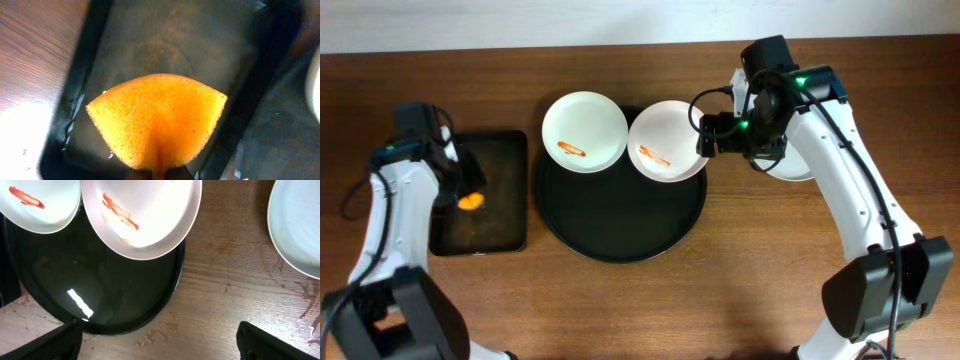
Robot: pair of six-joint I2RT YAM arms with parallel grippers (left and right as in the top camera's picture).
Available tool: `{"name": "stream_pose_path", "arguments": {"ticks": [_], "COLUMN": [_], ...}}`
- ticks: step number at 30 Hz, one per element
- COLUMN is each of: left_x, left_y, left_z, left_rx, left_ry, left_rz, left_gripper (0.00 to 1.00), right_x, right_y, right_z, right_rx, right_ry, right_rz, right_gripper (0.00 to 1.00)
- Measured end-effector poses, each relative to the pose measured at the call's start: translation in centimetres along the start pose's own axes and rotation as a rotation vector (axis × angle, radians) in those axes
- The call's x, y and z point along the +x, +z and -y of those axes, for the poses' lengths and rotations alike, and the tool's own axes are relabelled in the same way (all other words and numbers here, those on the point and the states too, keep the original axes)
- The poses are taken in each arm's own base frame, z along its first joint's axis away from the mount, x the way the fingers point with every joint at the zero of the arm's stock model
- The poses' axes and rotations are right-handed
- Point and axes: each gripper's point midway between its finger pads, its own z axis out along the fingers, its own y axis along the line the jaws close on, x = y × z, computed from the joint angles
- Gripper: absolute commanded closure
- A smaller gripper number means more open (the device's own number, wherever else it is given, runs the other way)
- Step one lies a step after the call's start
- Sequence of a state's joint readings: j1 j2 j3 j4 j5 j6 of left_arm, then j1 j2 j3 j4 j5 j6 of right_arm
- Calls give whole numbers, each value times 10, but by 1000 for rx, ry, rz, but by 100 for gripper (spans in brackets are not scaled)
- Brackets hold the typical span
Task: Clean dirty plates on tray and stack at the side
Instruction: 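Grasp the right white plate rim with the right gripper and lift it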
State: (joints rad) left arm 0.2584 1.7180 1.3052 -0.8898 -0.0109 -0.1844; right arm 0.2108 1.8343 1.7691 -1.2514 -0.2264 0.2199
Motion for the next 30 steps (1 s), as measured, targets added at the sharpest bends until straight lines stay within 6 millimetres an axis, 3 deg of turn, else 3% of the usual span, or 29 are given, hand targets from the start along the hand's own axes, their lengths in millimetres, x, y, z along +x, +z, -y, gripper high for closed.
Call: {"name": "stream_pose_path", "arguments": {"ticks": [1,2,7,9,12,14,16,21,23,25,27,28,30], "left_x": [-12,-13,-4,-4,4,10,12,16,16,16,16,15,15], "left_y": [-22,-27,-27,-28,-29,-30,-30,-30,-30,-29,-29,-29,-29], "left_z": [2,2,10,12,19,22,24,23,21,19,18,18,17], "left_rx": [9,10,85,122,172,193,204,203,190,178,172,171,166], "left_ry": [-1,0,0,7,38,60,73,79,79,79,79,80,80], "left_rz": [49,56,12,7,-27,-47,-57,-71,-70,-71,-70,-67,-67], "left_gripper": [100,100,100,100,100,100,100,100,100,100,100,100,100], "right_x": [0,0,-7,-11,-42,-60,-79,-100,-99,-96,-92,-91,-90], "right_y": [0,0,0,0,2,17,44,106,122,131,142,143,143], "right_z": [0,0,-2,0,2,0,7,25,30,33,36,36,36], "right_rx": [0,0,-7,3,52,84,134,201,205,207,195,191,185], "right_ry": [1,0,-6,-9,-151,-228,-264,-353,-363,-374,-374,-370,-372], "right_rz": [0,2,29,46,166,211,230,214,193,172,145,141,135], "right_gripper": [1,1,2,12,20,20,20,23,32,46,64,80,96]}}
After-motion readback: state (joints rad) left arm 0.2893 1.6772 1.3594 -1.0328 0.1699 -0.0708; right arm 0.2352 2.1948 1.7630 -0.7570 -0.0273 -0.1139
